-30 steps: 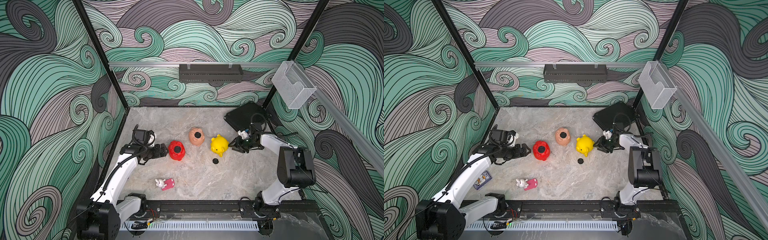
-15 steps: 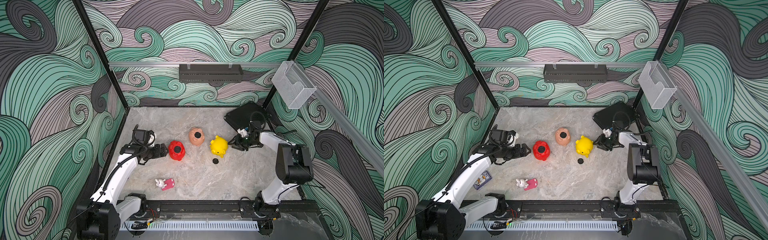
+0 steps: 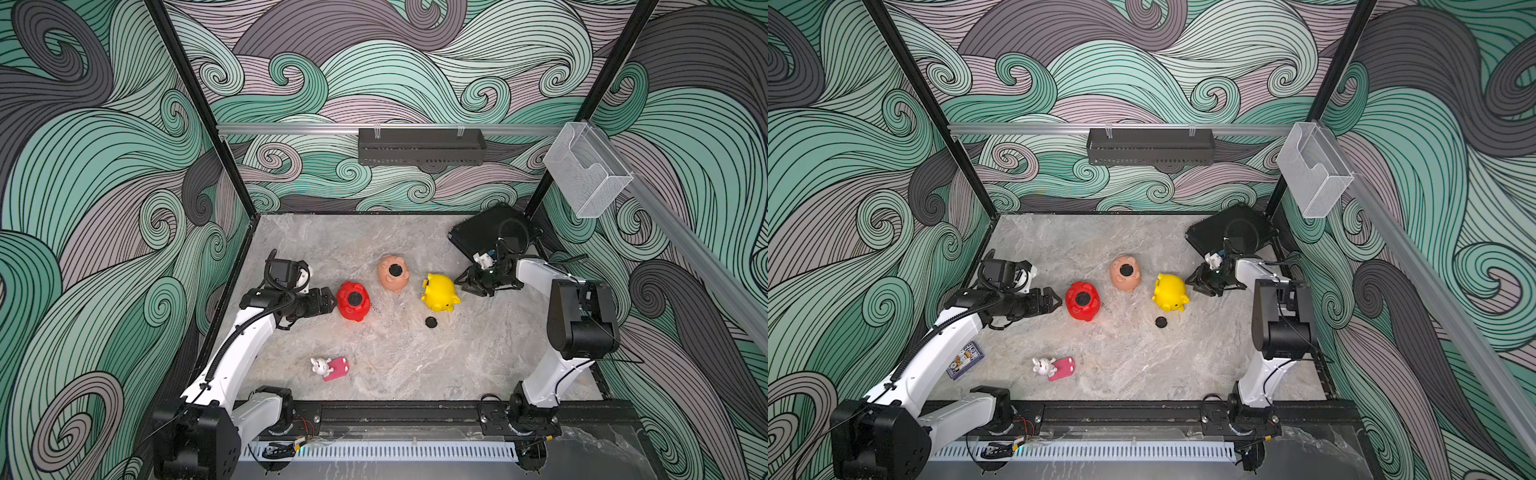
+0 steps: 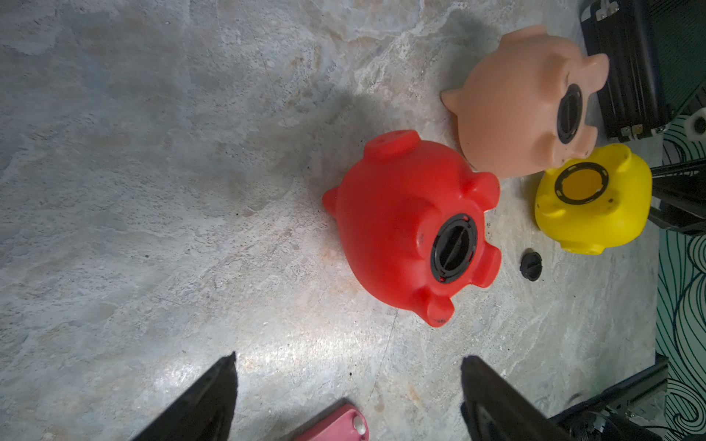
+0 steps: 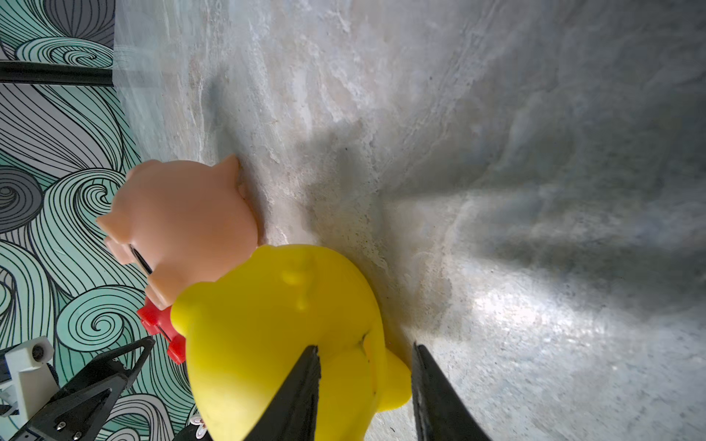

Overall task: Close piggy banks
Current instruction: Turn over the piggy bank at the center of the board.

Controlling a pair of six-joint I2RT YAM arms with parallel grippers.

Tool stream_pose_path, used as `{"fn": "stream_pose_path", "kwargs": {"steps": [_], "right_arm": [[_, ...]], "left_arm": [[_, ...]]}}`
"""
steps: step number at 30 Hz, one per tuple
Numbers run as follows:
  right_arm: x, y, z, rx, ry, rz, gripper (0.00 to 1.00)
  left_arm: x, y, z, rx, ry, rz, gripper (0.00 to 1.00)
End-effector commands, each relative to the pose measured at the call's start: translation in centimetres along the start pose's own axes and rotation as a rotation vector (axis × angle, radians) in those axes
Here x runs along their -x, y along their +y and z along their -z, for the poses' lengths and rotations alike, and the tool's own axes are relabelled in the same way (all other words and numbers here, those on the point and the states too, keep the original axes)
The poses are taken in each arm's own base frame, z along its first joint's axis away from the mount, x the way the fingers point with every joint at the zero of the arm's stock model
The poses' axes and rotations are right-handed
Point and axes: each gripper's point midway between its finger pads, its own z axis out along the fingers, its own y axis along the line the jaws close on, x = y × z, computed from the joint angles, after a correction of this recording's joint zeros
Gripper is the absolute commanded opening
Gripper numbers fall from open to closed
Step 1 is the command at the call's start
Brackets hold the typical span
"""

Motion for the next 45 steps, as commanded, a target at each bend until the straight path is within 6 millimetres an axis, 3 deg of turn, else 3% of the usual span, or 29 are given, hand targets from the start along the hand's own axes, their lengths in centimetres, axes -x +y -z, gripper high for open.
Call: {"fn": "stream_pose_path", "kwargs": {"steps": [1, 6, 15, 20, 25, 26, 27, 32, 36, 39, 41, 45], "right_arm": [[0.8, 0.3, -0.1, -0.007, -0.016, 0.01, 0.43], [2.2, 0.9, 0.8, -0.026, -0.075, 0.044, 0.45], [4.4, 3.9, 5.5, -0.081, -0.251, 0.189, 0.58], [3.7, 7.2, 8.2, -0.14, -0.33, 0.372, 0.69], [1.2, 12.1, 10.6, -0.166, -0.478, 0.761, 0.8], [1.1, 12.5, 11.4, -0.186, -0.52, 0.801, 0.84], [1.0, 12.9, 12.0, -0.189, -0.557, 0.821, 0.98], [0.3, 14.0, 14.0, -0.142, -0.682, 0.837, 0.99], [1.0, 12.8, 14.3, -0.174, -0.739, 0.736, 0.99], [0.1, 13.6, 13.5, -0.082, -0.704, 0.784, 0.99], [-0.2, 13.7, 12.7, -0.066, -0.669, 0.797, 0.99], [-0.8, 11.9, 10.1, -0.185, -0.6, 0.813, 0.93]], "left_arm": [[0.9, -0.7, 1.2, -0.002, -0.032, -0.024, 0.91], [0.9, -0.7, 1.3, -0.001, -0.032, -0.024, 0.91], [0.9, -1.0, 1.5, -0.009, -0.043, -0.031, 0.91], [0.8, -1.3, 1.8, -0.007, -0.05, -0.04, 0.91], [0.6, -1.5, 2.0, 0.013, -0.056, -0.054, 0.91], [0.5, -1.6, 2.0, 0.011, -0.056, -0.057, 0.91], [0.5, -1.7, 2.0, 0.008, -0.055, -0.059, 0.9], [0.4, -1.8, 1.9, 0.011, -0.05, -0.064, 0.91], [0.8, -1.5, 2.1, 0.031, -0.067, -0.068, 0.91], [1.0, -1.3, 2.3, 0.041, -0.079, -0.069, 0.91], [1.1, -1.3, 2.5, 0.04, -0.089, -0.072, 0.91], [1.2, -1.2, 2.7, 0.045, -0.1, -0.07, 0.91]]}}
